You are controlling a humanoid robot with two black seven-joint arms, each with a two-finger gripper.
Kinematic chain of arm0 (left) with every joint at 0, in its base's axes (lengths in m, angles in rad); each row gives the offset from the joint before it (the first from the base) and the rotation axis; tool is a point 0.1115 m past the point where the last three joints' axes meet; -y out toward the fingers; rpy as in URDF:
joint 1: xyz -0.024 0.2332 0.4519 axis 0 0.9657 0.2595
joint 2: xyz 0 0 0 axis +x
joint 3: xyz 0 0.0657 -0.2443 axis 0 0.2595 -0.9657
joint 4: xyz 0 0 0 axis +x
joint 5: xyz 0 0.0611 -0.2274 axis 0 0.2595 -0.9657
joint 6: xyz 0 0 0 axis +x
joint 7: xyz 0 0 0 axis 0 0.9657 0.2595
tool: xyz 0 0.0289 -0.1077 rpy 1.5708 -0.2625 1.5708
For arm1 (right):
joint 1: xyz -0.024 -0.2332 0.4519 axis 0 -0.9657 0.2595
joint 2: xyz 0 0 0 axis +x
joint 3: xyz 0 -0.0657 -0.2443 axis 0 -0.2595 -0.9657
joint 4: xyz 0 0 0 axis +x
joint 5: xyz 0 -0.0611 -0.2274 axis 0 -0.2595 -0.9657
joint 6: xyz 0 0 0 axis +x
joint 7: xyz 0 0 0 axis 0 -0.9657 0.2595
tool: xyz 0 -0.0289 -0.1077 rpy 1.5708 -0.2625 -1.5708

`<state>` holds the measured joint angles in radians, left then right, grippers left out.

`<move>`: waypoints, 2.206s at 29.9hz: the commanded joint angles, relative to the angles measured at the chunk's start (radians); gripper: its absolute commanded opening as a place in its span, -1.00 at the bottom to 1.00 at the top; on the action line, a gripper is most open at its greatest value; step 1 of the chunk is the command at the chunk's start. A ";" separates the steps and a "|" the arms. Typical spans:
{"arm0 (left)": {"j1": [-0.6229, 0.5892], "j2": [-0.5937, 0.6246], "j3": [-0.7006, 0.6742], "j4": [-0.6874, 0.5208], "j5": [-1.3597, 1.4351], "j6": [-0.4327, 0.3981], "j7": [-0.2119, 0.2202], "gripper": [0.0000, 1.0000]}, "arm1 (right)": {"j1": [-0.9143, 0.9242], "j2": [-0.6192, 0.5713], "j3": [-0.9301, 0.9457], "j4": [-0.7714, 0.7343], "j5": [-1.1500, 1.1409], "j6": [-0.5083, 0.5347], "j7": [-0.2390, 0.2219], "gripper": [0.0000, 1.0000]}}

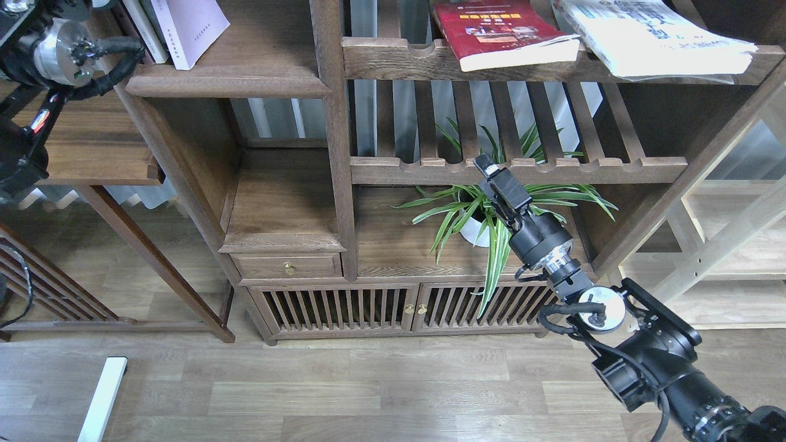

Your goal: Organize books on shelf

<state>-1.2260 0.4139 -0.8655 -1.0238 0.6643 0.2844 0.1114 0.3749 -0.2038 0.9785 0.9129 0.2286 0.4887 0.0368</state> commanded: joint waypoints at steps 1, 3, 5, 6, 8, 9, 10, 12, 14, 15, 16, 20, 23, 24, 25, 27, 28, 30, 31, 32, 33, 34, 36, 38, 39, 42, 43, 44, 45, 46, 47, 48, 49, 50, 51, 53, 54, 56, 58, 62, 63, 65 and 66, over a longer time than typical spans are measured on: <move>-0.021 0.010 0.005 -0.001 0.000 -0.002 0.001 -0.02 | -0.001 0.003 -0.012 0.000 -0.002 0.000 0.000 0.86; -0.032 0.011 0.005 -0.002 0.000 -0.004 0.002 -0.02 | -0.001 0.004 -0.014 0.000 -0.005 0.000 0.000 0.86; -0.041 0.013 0.005 -0.004 0.000 -0.007 0.004 -0.01 | 0.001 0.006 -0.023 -0.003 -0.005 0.000 0.000 0.86; -0.047 0.013 0.003 -0.012 0.000 -0.008 0.007 -0.01 | 0.002 0.004 -0.024 -0.005 -0.005 0.000 0.000 0.86; -0.049 0.016 0.000 -0.031 0.000 -0.010 0.019 0.01 | 0.001 0.003 -0.024 -0.005 -0.005 0.000 0.000 0.86; -0.047 0.019 0.000 -0.053 0.000 -0.011 0.025 0.06 | 0.001 0.000 -0.024 -0.005 -0.005 0.000 0.000 0.87; -0.046 0.025 0.002 -0.068 -0.002 -0.013 0.030 0.10 | 0.001 -0.002 -0.024 -0.005 -0.005 0.000 0.000 0.87; -0.032 0.039 0.003 -0.097 -0.002 -0.014 0.031 0.12 | -0.001 -0.003 -0.024 -0.005 -0.005 0.000 0.000 0.87; -0.018 0.045 0.003 -0.128 -0.009 -0.014 0.039 0.12 | -0.001 -0.005 -0.024 -0.005 -0.005 0.000 0.000 0.87; -0.013 0.045 0.002 -0.145 -0.023 -0.013 0.050 0.12 | -0.002 -0.006 -0.024 -0.005 -0.005 0.000 0.000 0.87; -0.010 0.046 0.003 -0.166 -0.046 -0.014 0.068 0.12 | -0.001 -0.009 -0.023 -0.005 -0.005 0.000 0.000 0.87; -0.007 0.051 0.003 -0.231 -0.101 -0.014 0.105 0.12 | -0.001 -0.013 -0.015 -0.006 -0.005 0.000 0.000 0.87; -0.001 0.051 -0.007 -0.285 -0.149 -0.013 0.119 0.12 | -0.002 -0.031 -0.018 -0.009 -0.005 0.000 0.000 0.88; -0.001 0.051 -0.010 -0.300 -0.159 -0.010 0.126 0.12 | -0.004 -0.037 -0.021 -0.009 -0.003 0.000 0.000 0.88; -0.001 0.054 -0.012 -0.309 -0.160 -0.007 0.132 0.12 | -0.007 -0.040 -0.024 -0.008 -0.003 0.000 0.000 0.88; 0.000 0.075 -0.020 -0.321 -0.166 -0.010 0.137 0.12 | -0.011 -0.040 -0.024 -0.008 -0.003 0.000 0.000 0.88; 0.003 0.088 -0.024 -0.328 -0.166 -0.010 0.137 0.12 | -0.011 -0.040 -0.024 -0.006 -0.003 0.000 0.000 0.88; 0.023 0.108 -0.038 -0.346 -0.169 -0.013 0.142 0.12 | -0.011 -0.040 -0.023 -0.008 -0.002 0.000 0.000 0.88; 0.032 0.109 -0.049 -0.352 -0.170 -0.013 0.143 0.12 | -0.011 -0.040 -0.020 -0.008 -0.002 0.000 0.000 0.88; 0.045 0.109 -0.069 -0.367 -0.176 -0.013 0.145 0.12 | -0.011 -0.040 -0.017 -0.008 0.001 0.000 0.000 0.88; 0.055 0.109 -0.082 -0.378 -0.184 -0.011 0.148 0.12 | -0.011 -0.040 -0.014 -0.008 0.003 0.000 0.000 0.88; 0.069 0.108 -0.095 -0.390 -0.192 -0.010 0.151 0.12 | -0.010 -0.040 -0.012 -0.009 0.005 0.000 0.000 0.88; 0.098 0.109 -0.128 -0.415 -0.204 -0.011 0.155 0.12 | -0.008 -0.040 -0.009 -0.011 0.008 0.000 0.000 0.88; 0.143 0.108 -0.179 -0.436 -0.213 -0.013 0.157 0.14 | -0.004 -0.039 -0.009 -0.014 0.011 0.000 0.000 0.87; 0.167 0.106 -0.205 -0.447 -0.233 -0.016 0.155 0.15 | -0.002 -0.037 -0.009 -0.014 0.014 0.000 0.000 0.87; 0.239 0.105 -0.291 -0.499 -0.320 -0.025 0.154 0.15 | 0.002 -0.031 -0.011 -0.012 0.015 0.000 0.000 0.86; 0.267 0.105 -0.320 -0.516 -0.348 -0.034 0.151 0.17 | 0.005 -0.031 -0.011 -0.012 0.017 0.000 0.000 0.86; 0.287 0.103 -0.346 -0.527 -0.373 -0.043 0.151 0.19 | 0.007 -0.032 -0.011 -0.012 0.020 0.000 0.000 0.85; 0.308 0.105 -0.372 -0.536 -0.397 -0.057 0.155 0.19 | 0.007 -0.032 -0.007 -0.012 0.029 0.000 0.000 0.85; 0.338 0.105 -0.403 -0.544 -0.432 -0.079 0.159 0.19 | 0.007 -0.039 -0.006 -0.012 0.052 0.000 0.000 0.85; 0.355 0.103 -0.420 -0.547 -0.460 -0.100 0.159 0.19 | 0.006 -0.043 -0.006 -0.012 0.076 0.000 0.000 0.85; 0.371 0.099 -0.440 -0.550 -0.503 -0.131 0.159 0.19 | 0.007 -0.046 -0.004 -0.008 0.113 0.000 0.000 0.85; 0.382 0.098 -0.451 -0.550 -0.537 -0.154 0.159 0.19 | 0.007 -0.046 -0.001 -0.005 0.141 0.000 0.000 0.84; 0.393 0.098 -0.461 -0.552 -0.567 -0.172 0.157 0.19 | 0.007 -0.048 0.006 0.000 0.168 0.000 0.000 0.84; 0.414 0.097 -0.474 -0.552 -0.610 -0.197 0.149 0.20 | 0.006 -0.049 0.020 0.007 0.191 0.000 0.000 0.82; 0.459 0.094 -0.501 -0.561 -0.696 -0.240 0.151 0.26 | 0.001 -0.060 0.040 0.026 0.208 0.000 -0.001 0.80; 0.499 0.094 -0.520 -0.564 -0.763 -0.284 0.154 0.27 | -0.001 -0.071 0.051 0.037 0.219 0.000 0.000 0.80; 0.554 0.094 -0.532 -0.564 -0.853 -0.365 0.157 0.27 | -0.004 -0.092 0.062 0.044 0.241 0.000 0.000 0.80; 0.634 0.094 -0.535 -0.558 -0.926 -0.483 0.159 0.38 | -0.014 -0.118 0.062 0.046 0.261 0.000 0.000 0.80; 0.830 0.092 -0.530 -0.555 -1.000 -0.701 0.159 0.56 | -0.045 -0.132 0.069 0.056 0.278 0.000 0.003 0.80; 0.865 0.091 -0.527 -0.555 -1.009 -0.735 0.159 0.58 | -0.051 -0.132 0.075 0.064 0.281 0.000 0.003 0.80; 0.911 0.076 -0.523 -0.553 -1.032 -0.773 0.160 0.62 | -0.068 -0.132 0.091 0.076 0.290 0.000 0.005 0.77; 0.927 0.057 -0.520 -0.552 -1.058 -0.773 0.160 0.64 | -0.079 -0.131 0.103 0.086 0.296 0.000 0.005 0.77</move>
<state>-0.3659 0.4998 -1.3936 -1.5783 -0.3462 -0.4449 0.2704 0.3192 -0.3349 1.0585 0.9802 0.5110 0.4887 0.0402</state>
